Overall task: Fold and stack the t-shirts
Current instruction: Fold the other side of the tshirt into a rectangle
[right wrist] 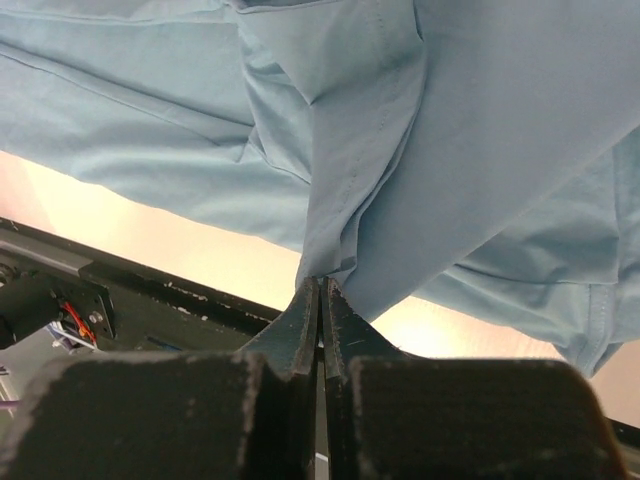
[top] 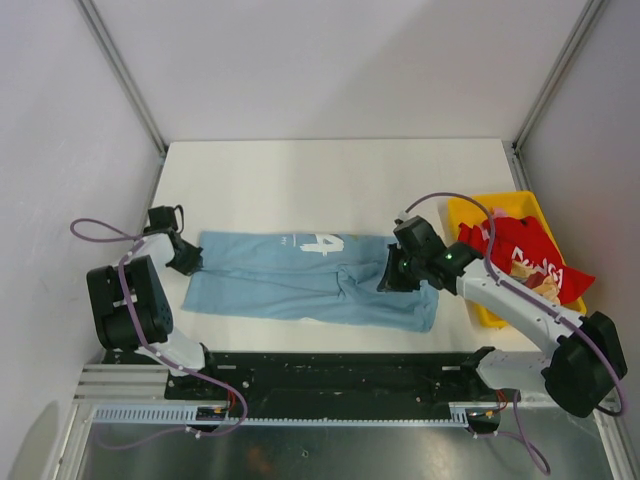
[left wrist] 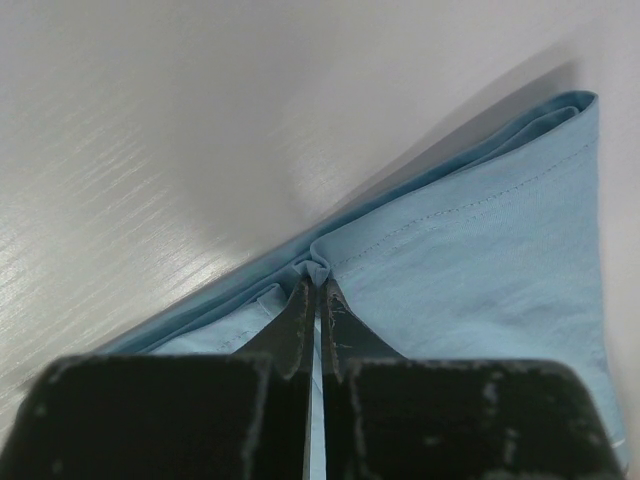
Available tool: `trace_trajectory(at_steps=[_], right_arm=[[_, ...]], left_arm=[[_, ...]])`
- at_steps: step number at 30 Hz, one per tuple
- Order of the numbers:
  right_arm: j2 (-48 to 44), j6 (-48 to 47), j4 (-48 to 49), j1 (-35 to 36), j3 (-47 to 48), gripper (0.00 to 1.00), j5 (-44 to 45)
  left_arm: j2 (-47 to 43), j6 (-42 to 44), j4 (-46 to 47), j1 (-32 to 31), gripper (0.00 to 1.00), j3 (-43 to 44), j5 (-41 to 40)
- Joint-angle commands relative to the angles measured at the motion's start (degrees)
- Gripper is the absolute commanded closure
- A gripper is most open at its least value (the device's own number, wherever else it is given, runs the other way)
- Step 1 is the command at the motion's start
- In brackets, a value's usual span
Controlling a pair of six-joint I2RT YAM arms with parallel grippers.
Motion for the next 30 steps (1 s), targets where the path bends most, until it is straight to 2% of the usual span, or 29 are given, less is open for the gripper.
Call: trace_trajectory(at_steps=[1,12,30], right_arm=[[0.3,1.4,-0.6,1.0,4.1,1.00,1.2],[0.3,0.7,-4.2,1.5,7.6,1.00,3.7],[-6.2,1.3,-10.7,-0.4,7.4,0.99,8.7]], left_arm=[[0.0,0.9,0.8,0.5,1.00,2.0,0.4],[-0.1,1.0,0.7,1.3,1.00,2.4,0.7],[2.0,2.1,0.7,1.8,1.00,5.2,2.4]])
